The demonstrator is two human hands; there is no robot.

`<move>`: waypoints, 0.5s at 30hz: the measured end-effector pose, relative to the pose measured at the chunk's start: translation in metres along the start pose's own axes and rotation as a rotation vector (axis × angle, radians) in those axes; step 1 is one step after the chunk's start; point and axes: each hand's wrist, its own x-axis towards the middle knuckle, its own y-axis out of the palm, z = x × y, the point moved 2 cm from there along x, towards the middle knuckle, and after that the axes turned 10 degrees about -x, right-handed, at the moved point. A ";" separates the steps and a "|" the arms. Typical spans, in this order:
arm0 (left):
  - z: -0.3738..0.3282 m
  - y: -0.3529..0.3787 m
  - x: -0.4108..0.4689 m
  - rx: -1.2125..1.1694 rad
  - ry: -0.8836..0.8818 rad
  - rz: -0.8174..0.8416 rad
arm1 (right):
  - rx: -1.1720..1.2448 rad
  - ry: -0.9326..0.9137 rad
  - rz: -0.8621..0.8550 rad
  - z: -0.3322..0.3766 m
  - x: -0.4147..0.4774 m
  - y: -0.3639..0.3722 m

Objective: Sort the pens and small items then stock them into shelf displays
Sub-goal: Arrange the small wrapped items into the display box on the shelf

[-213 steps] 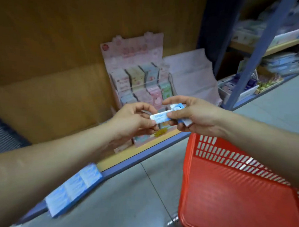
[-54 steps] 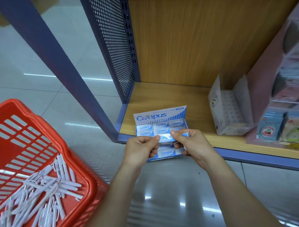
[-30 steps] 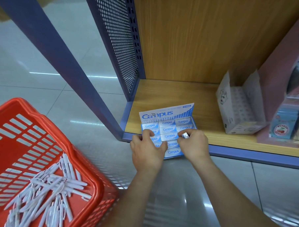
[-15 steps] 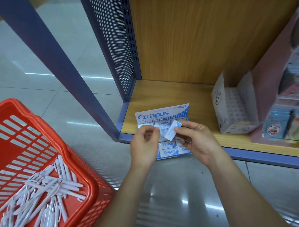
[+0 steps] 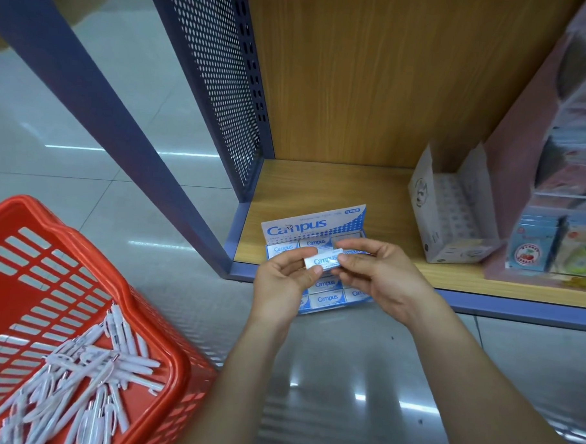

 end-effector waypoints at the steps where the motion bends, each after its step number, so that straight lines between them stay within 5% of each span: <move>1: 0.000 0.000 0.000 0.011 0.005 -0.003 | -0.062 -0.001 -0.034 0.000 0.001 -0.001; 10: 0.004 -0.036 0.014 0.505 0.190 -0.341 | -0.431 0.005 -0.340 -0.013 0.010 -0.007; 15: 0.019 -0.045 0.016 0.531 0.118 -0.312 | -0.516 0.030 -0.392 -0.027 0.016 0.005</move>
